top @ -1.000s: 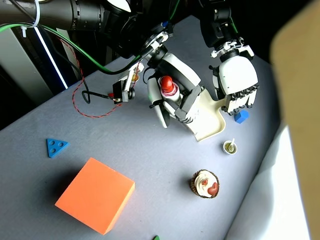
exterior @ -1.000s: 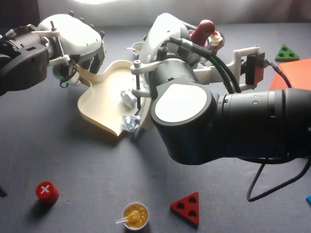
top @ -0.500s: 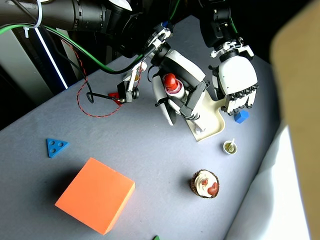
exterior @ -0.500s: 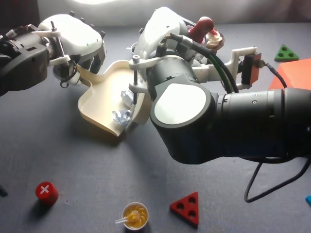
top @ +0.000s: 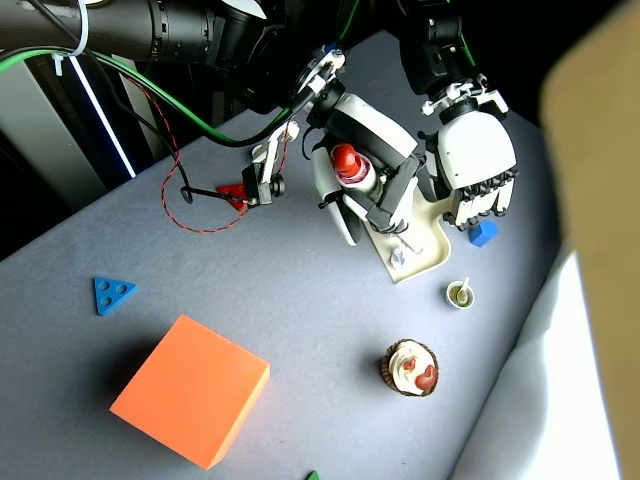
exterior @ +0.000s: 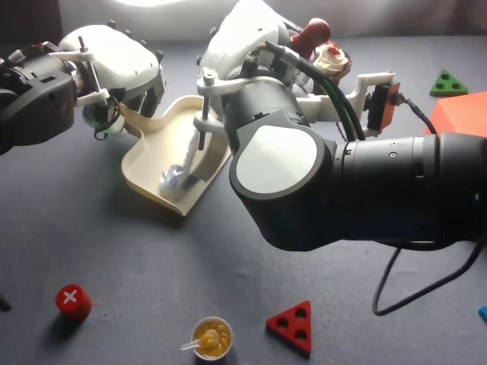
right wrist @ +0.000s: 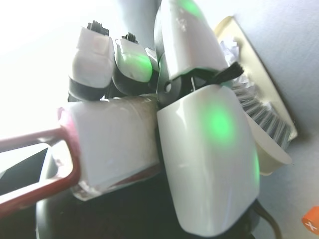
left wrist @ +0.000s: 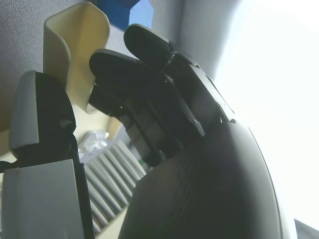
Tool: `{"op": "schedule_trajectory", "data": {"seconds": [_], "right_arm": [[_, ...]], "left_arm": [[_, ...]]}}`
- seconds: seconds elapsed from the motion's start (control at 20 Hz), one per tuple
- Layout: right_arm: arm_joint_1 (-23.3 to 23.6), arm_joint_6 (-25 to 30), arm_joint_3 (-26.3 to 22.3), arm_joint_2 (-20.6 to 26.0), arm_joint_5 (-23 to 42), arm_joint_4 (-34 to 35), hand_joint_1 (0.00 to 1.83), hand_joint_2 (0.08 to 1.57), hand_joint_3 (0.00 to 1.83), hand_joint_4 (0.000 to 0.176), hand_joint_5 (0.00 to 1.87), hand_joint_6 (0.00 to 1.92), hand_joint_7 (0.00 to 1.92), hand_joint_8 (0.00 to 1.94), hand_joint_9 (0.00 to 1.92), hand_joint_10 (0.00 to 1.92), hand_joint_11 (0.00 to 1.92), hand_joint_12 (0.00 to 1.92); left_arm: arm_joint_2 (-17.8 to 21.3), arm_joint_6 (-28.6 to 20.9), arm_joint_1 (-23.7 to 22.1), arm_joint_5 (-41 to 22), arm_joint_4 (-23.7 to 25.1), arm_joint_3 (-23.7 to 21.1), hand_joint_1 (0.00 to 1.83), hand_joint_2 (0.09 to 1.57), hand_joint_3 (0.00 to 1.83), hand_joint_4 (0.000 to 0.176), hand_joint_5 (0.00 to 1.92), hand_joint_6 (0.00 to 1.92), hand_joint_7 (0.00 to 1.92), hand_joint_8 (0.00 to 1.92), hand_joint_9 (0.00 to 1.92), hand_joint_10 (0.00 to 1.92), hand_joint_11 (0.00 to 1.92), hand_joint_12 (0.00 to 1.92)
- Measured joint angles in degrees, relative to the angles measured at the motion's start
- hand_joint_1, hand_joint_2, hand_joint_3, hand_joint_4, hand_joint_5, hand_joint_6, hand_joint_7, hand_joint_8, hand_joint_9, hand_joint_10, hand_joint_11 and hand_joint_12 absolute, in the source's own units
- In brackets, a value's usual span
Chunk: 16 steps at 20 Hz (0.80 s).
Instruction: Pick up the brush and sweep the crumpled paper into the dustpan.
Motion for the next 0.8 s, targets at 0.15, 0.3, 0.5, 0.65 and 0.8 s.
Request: {"op": "schedule_trajectory", "data": {"seconds": [0.15, 0.3, 0.5, 0.65, 0.8], "right_arm": [[0.3, 1.7, 0.0, -0.1, 0.1, -1.0, 1.61, 1.22, 0.0, 0.176, 0.98, 1.92, 1.07, 1.94, 1.27, 1.92, 1.44, 1.92], [0.4, 1.9, -0.1, 0.1, 0.1, -1.4, 1.62, 1.22, 0.0, 0.175, 0.97, 1.92, 1.05, 1.94, 1.25, 1.92, 1.43, 1.92], [0.4, -3.0, -2.6, 2.8, 0.3, -0.3, 1.63, 1.21, 0.0, 0.176, 0.98, 1.92, 1.05, 1.94, 1.25, 1.92, 1.42, 1.92], [0.4, -6.8, -3.5, 4.0, 0.2, 3.8, 1.63, 1.21, 0.0, 0.175, 0.95, 1.92, 1.05, 1.94, 1.26, 1.92, 1.43, 1.92], [0.4, -7.1, -3.3, 3.8, 0.5, 5.2, 1.6, 1.22, 0.0, 0.176, 0.95, 1.92, 1.06, 1.94, 1.26, 1.92, 1.42, 1.92]], "left_arm": [[0.1, 0.0, 0.1, -0.1, -0.7, -0.1, 1.38, 1.08, 0.0, 0.0, 0.99, 0.95, 1.09, 0.6, 1.0, 1.16, 0.72, 1.2], [0.1, 0.0, 0.4, -0.7, -1.2, -0.3, 1.38, 1.08, 0.0, 0.0, 1.0, 0.95, 1.1, 0.58, 0.99, 1.15, 0.73, 1.17], [0.1, 0.3, 0.6, -1.2, -1.3, -0.4, 1.39, 1.07, 0.0, 0.0, 1.02, 0.9, 1.13, 0.54, 0.99, 1.16, 0.71, 1.2], [0.1, 0.8, 0.6, -1.2, -1.3, -0.4, 1.39, 1.07, 0.0, 0.0, 1.0, 0.94, 1.13, 0.52, 0.99, 1.15, 0.73, 1.17], [0.1, 0.9, 0.6, -1.3, -1.3, -0.7, 1.39, 1.07, 0.0, 0.0, 1.02, 0.93, 1.14, 0.5, 1.0, 1.14, 0.72, 1.18]]}}
